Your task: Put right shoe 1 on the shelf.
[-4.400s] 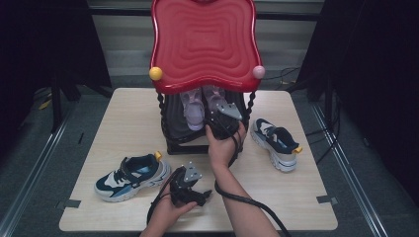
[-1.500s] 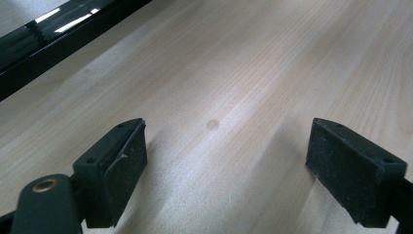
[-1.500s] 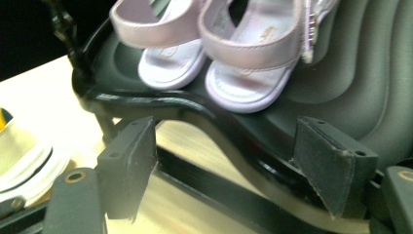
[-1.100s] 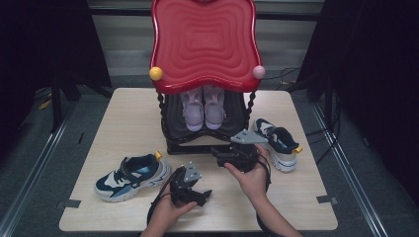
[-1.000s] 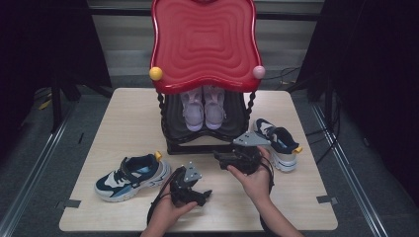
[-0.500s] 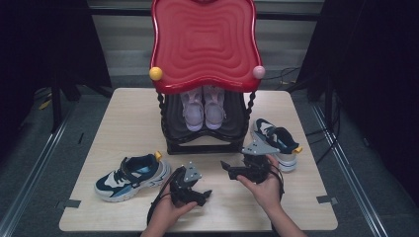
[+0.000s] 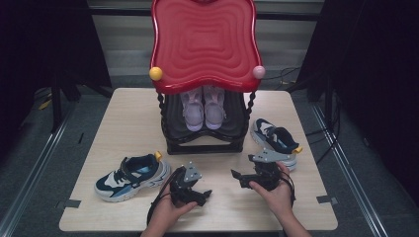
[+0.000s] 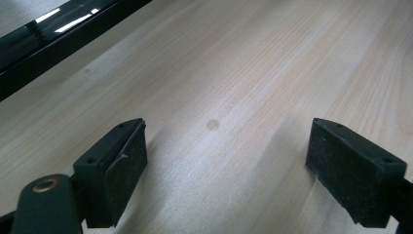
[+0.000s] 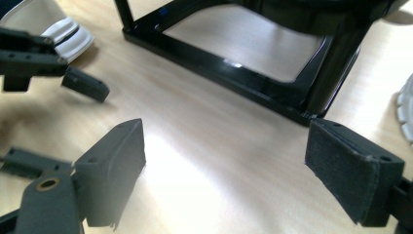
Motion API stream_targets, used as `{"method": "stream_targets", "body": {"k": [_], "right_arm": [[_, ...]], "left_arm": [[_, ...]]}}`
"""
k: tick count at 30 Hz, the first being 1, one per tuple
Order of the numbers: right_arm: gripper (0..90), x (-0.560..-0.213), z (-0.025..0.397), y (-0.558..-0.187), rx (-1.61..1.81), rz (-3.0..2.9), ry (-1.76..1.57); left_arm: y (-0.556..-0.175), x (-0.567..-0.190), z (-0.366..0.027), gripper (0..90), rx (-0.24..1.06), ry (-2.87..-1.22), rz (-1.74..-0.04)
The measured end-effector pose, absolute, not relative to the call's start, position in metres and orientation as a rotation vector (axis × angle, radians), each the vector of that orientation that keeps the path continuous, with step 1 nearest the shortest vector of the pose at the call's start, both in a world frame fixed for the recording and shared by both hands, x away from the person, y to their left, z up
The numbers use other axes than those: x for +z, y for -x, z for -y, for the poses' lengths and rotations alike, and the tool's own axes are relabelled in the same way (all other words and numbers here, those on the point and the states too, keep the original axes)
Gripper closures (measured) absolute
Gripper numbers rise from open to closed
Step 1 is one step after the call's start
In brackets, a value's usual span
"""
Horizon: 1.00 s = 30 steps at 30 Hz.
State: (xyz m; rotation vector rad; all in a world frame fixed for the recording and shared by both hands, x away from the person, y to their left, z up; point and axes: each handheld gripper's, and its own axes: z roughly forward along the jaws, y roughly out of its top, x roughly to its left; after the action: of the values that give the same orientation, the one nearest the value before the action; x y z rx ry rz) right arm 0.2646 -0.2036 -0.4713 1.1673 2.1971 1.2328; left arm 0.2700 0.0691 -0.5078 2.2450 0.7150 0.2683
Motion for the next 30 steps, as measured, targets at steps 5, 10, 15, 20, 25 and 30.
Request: {"method": "stream_targets", "body": {"k": [5,10,15,20,25,30], "right_arm": [[14.3,-0.478,0.214,-0.259,1.212,-2.209,-1.163],[14.3,-0.483,0.224,-0.254,1.186,-2.226,-1.164],[14.4,-0.489,0.235,-0.251,1.168,-2.245,-1.185],[14.3,-0.495,0.243,-0.247,1.151,-2.259,-1.197],[14.3,-0.499,0.248,-0.245,1.125,-2.275,-1.195],[14.4,-0.502,0.253,-0.244,1.109,-2.299,-1.195]], "left_arm": [[-0.27,-0.508,-0.069,14.5,0.268,-2.245,-0.715],[-0.27,-0.508,-0.069,14.5,0.268,-2.245,-0.715],[-0.27,-0.508,-0.069,14.5,0.269,-2.245,-0.715],[-0.27,-0.508,-0.069,14.5,0.269,-2.245,-0.716],[-0.27,-0.508,-0.069,14.5,0.269,-2.244,-0.716],[-0.27,-0.508,-0.069,14.5,0.269,-2.244,-0.716]]}}
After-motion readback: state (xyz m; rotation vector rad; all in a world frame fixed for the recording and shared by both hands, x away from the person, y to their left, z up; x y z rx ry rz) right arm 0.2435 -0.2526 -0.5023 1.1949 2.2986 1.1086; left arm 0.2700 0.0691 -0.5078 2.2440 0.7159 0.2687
